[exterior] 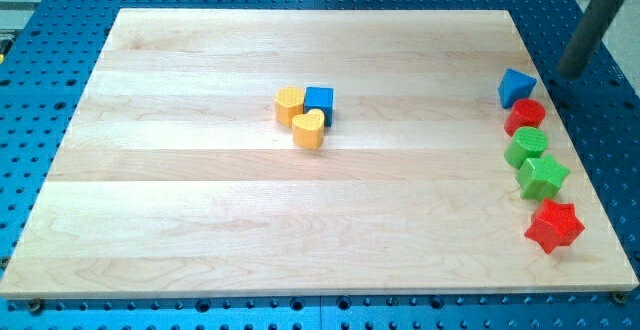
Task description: Move the triangle close to the cube
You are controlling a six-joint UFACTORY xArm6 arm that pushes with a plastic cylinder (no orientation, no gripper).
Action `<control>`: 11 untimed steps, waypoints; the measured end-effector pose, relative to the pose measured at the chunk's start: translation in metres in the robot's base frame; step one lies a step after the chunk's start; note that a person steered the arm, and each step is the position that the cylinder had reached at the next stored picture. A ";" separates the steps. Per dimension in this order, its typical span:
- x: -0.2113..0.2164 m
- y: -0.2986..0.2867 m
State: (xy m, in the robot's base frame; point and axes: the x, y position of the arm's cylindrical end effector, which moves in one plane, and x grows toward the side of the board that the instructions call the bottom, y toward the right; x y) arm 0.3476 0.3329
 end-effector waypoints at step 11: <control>0.055 -0.227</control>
State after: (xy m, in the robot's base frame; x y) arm 0.4028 0.1058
